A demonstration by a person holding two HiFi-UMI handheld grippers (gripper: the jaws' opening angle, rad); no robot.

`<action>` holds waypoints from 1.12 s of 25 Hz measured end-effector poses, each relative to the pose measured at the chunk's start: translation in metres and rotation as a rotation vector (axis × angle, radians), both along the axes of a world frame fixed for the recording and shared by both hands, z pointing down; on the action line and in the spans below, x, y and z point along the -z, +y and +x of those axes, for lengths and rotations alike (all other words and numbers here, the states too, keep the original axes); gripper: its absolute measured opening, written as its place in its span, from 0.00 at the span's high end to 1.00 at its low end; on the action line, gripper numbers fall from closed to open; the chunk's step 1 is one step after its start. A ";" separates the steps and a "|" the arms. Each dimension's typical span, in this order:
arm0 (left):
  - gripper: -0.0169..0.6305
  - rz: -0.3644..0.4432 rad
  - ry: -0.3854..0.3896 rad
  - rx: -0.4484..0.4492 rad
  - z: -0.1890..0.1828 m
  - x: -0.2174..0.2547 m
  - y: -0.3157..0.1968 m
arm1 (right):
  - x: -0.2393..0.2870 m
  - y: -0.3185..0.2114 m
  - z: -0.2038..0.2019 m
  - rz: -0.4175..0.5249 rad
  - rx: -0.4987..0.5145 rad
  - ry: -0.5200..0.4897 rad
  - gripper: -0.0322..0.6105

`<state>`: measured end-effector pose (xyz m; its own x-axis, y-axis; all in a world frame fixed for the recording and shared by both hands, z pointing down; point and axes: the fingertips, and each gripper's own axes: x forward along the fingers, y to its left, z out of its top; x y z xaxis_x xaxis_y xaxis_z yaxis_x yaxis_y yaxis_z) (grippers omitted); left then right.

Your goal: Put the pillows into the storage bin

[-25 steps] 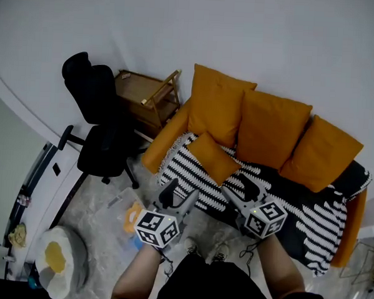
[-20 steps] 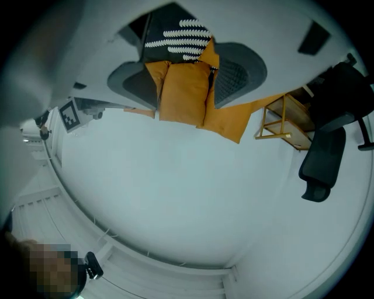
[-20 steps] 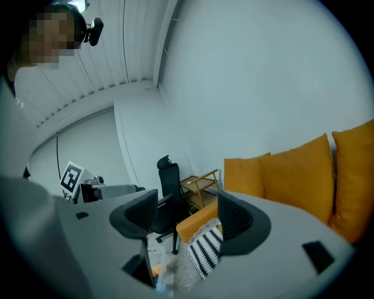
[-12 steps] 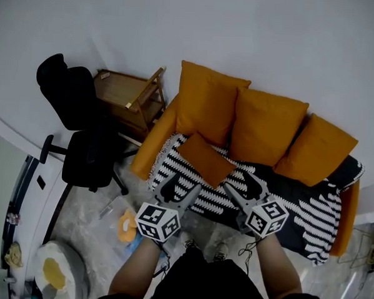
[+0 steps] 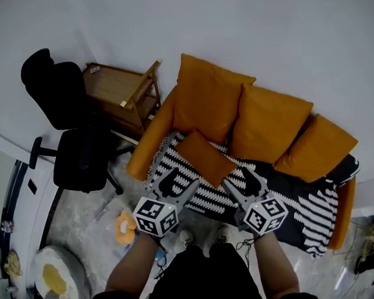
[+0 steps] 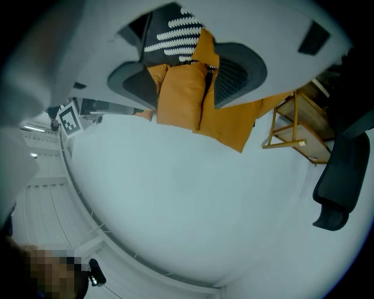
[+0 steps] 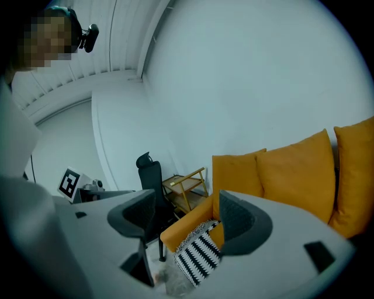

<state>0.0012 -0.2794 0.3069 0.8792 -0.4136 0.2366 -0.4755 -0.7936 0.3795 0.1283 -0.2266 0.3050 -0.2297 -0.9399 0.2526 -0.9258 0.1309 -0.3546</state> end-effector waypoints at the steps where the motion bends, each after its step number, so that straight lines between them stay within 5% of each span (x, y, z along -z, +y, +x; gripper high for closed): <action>1: 0.52 -0.007 0.000 0.001 0.001 -0.003 -0.003 | -0.002 -0.002 0.002 -0.006 0.000 -0.001 0.41; 11: 0.52 -0.042 -0.041 0.064 0.035 -0.022 -0.026 | -0.024 -0.042 0.039 -0.038 0.071 -0.048 0.40; 28: 0.52 -0.160 -0.087 0.303 0.079 -0.091 -0.077 | -0.110 -0.129 0.075 -0.164 0.313 -0.132 0.39</action>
